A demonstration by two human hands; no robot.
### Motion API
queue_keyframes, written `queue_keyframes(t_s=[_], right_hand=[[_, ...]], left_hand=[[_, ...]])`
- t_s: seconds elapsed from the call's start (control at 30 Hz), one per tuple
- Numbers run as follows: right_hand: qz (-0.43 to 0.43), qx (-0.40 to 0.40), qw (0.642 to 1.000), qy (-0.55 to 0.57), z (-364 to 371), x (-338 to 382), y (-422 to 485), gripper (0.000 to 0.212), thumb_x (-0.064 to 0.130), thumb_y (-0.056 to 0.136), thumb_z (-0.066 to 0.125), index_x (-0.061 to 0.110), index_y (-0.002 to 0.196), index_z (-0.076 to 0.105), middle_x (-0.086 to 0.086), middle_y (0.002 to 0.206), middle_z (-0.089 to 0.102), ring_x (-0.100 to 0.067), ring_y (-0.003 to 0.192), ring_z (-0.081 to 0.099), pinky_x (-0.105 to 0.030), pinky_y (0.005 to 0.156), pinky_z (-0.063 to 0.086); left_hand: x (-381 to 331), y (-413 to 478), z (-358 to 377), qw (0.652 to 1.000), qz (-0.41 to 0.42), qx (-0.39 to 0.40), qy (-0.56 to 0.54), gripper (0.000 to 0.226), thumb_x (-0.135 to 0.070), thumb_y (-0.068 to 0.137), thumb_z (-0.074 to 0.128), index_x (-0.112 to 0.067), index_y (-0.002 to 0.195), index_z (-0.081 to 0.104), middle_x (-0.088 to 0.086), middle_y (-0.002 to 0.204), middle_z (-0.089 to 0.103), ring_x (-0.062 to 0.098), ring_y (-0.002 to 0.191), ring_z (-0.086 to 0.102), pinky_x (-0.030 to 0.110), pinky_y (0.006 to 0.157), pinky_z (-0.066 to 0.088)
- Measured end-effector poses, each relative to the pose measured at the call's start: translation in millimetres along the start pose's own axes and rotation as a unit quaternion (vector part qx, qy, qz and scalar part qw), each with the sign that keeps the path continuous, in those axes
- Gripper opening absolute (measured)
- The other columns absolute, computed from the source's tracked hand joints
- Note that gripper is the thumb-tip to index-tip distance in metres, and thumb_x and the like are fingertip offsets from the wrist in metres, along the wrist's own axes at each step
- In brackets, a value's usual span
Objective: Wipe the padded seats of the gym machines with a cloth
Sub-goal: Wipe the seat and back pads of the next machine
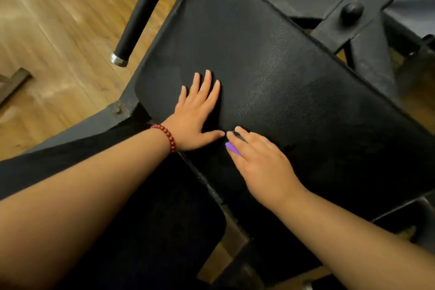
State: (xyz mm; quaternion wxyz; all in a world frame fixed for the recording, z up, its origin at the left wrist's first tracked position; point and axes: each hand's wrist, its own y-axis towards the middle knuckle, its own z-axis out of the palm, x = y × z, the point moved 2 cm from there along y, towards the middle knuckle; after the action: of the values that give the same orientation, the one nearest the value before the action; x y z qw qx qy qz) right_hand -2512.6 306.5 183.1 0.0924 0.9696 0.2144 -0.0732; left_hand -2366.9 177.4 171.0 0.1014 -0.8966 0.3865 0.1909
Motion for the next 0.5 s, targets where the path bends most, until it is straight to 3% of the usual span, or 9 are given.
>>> queue_keyframes(t_s=[0.07,0.17,0.23,0.3,0.4,0.5], right_hand=[[-0.035,0.039,0.999,0.007,5.0,6.4,-28.1,0.037,0.012,0.086,0.043,0.010,0.107,0.074,-0.010,0.125,0.065,-0.028,0.121,0.058,-0.037,0.106,0.039],[-0.097,0.098,0.990,0.040,2.4,12.4,-58.0,0.028,0.018,0.077,0.072,0.013,0.104,0.076,-0.008,0.125,0.066,-0.026,0.122,0.058,-0.038,0.105,0.041],[-0.100,0.083,0.990,0.050,-5.4,4.6,-53.2,0.027,0.018,0.086,0.055,0.012,0.103,0.076,-0.007,0.122,0.067,-0.026,0.118,0.061,-0.038,0.103,0.044],[-0.042,0.050,0.997,0.048,-17.7,-10.1,-33.3,0.039,0.017,0.088,0.039,0.010,0.100,0.076,-0.009,0.120,0.068,-0.028,0.115,0.062,-0.038,0.101,0.045],[-0.018,0.070,0.996,0.054,-18.8,-10.4,-33.6,0.040,0.015,0.085,0.039,0.007,0.100,0.076,-0.011,0.119,0.068,-0.029,0.113,0.064,-0.042,0.097,0.049],[-0.076,0.127,0.985,0.090,-7.4,16.5,-74.6,0.027,0.019,0.076,0.077,0.009,0.101,0.076,-0.006,0.114,0.071,-0.022,0.111,0.065,-0.037,0.096,0.048]], left_hand=[[-16.5,-12.4,17.5,1.000,-0.006,0.019,0.021,0.106,-0.058,0.087,0.055,-0.017,0.146,-0.022,0.005,0.148,-0.037,0.027,0.137,-0.036,0.048,0.112,-0.016],[-28.3,-25.4,26.8,0.996,-0.025,0.066,0.048,0.108,-0.062,0.086,0.054,-0.019,0.142,-0.027,0.005,0.145,-0.041,0.027,0.135,-0.038,0.047,0.112,-0.015],[-37.6,-34.6,30.5,0.996,-0.011,0.070,0.058,0.105,-0.057,0.087,0.057,-0.017,0.145,-0.021,0.006,0.149,-0.035,0.028,0.138,-0.032,0.050,0.112,-0.009],[-46.9,-42.9,35.9,0.994,0.005,0.076,0.077,0.101,-0.050,0.088,0.060,-0.015,0.148,-0.013,0.006,0.152,-0.027,0.028,0.141,-0.025,0.054,0.114,-0.002],[-52.9,-47.8,37.5,0.993,-0.018,0.090,0.075,0.094,-0.045,0.091,0.057,-0.015,0.151,-0.009,0.003,0.151,-0.028,0.029,0.144,-0.021,0.053,0.117,0.003],[-57.0,-53.2,38.1,0.991,-0.033,0.106,0.075,0.091,-0.045,0.094,0.053,-0.017,0.151,-0.012,0.004,0.154,-0.028,0.031,0.146,-0.018,0.048,0.118,0.004]])
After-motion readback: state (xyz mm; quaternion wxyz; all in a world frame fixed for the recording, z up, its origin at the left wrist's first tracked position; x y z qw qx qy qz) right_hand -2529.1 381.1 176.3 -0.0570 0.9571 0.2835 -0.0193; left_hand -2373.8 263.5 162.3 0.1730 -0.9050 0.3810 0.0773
